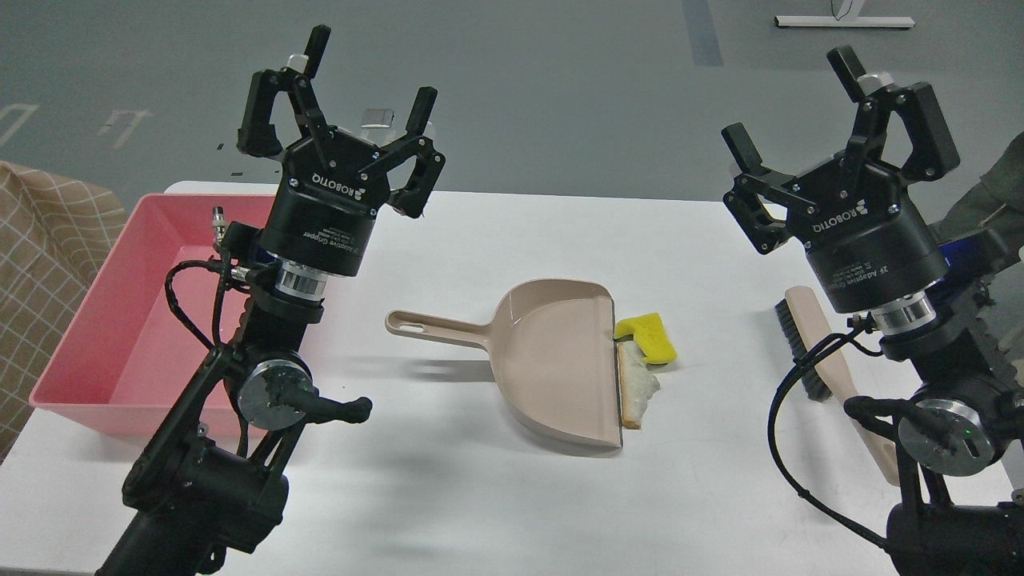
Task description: Sweep and dump garbage into bin
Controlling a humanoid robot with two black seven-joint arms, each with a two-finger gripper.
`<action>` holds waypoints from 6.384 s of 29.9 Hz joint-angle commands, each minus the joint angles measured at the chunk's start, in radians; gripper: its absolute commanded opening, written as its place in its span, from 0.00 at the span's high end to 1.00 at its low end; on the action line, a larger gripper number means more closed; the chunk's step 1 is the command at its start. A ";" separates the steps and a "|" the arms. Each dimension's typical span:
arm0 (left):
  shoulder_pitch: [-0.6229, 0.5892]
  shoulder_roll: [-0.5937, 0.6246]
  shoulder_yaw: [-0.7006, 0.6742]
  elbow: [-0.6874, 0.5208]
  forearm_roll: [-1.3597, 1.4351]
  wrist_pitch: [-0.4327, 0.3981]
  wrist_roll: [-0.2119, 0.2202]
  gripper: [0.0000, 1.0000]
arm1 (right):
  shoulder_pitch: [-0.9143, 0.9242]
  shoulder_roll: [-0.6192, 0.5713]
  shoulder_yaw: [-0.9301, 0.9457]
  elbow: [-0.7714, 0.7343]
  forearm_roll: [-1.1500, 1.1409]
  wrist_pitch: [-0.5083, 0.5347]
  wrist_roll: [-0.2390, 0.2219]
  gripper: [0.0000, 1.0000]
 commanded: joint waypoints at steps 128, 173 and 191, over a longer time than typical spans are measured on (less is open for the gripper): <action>0.152 -0.009 0.419 0.354 0.661 0.819 0.170 0.02 | -0.012 0.000 0.040 0.000 -0.002 0.000 -0.006 0.00; 0.121 0.000 0.431 0.403 0.634 0.819 0.094 0.90 | -0.017 0.000 0.040 0.000 -0.002 0.000 -0.006 0.00; 0.122 0.005 0.431 0.405 0.631 0.819 0.041 0.91 | 0.011 0.000 0.150 0.000 0.003 -0.035 -0.029 0.00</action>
